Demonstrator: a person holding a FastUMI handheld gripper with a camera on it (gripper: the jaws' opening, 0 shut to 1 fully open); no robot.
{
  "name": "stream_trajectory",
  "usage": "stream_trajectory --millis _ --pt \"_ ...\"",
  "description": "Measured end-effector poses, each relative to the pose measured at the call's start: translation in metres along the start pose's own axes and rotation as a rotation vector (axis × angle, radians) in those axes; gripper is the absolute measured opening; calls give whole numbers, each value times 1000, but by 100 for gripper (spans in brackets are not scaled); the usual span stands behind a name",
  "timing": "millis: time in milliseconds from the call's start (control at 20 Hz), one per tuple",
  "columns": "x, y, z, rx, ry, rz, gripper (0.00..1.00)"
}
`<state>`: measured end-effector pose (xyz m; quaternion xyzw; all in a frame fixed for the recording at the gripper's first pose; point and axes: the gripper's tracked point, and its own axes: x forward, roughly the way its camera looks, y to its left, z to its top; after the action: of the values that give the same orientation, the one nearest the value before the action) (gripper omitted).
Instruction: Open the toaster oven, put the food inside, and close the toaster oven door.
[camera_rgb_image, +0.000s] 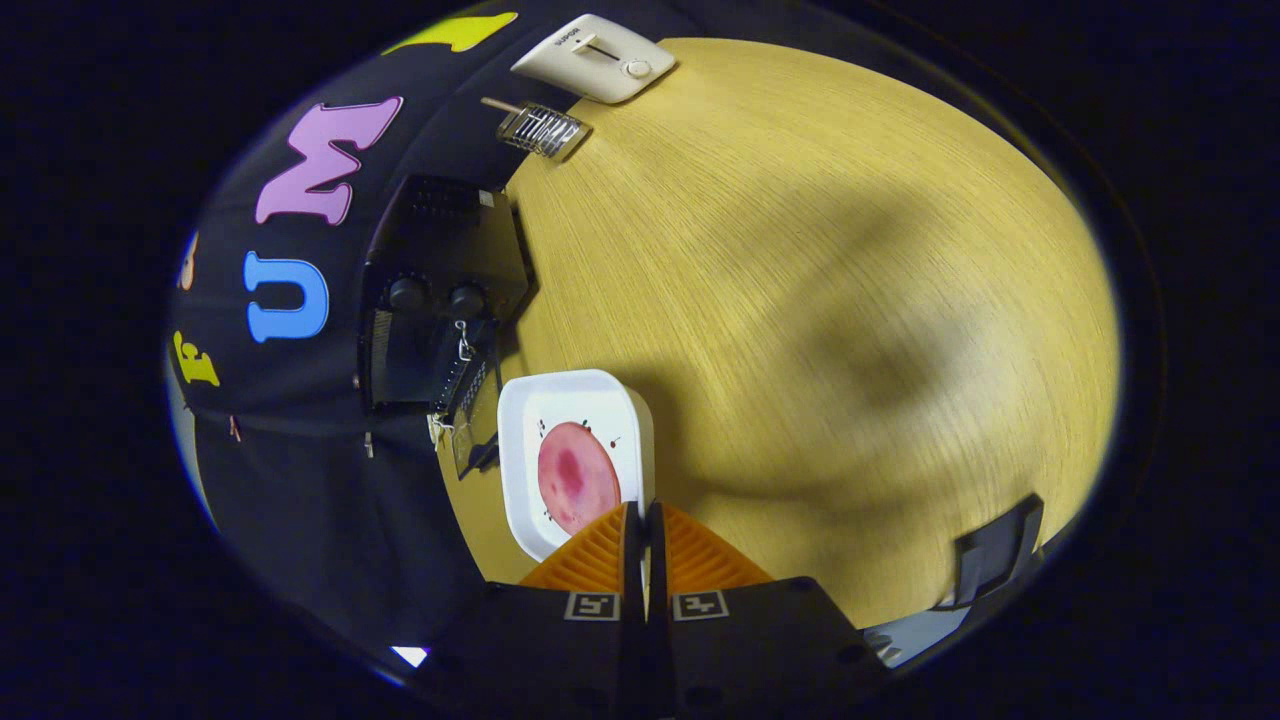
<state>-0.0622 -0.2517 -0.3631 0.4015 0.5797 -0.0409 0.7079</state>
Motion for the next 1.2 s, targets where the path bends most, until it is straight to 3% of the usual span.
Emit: stream_trajectory --millis 250,550,1200 --pt "13 73 -25 174 -156 45 5" --pt "82 172 -41 318 -262 89 5" --pt "196 258 2 547 -492 27 5"
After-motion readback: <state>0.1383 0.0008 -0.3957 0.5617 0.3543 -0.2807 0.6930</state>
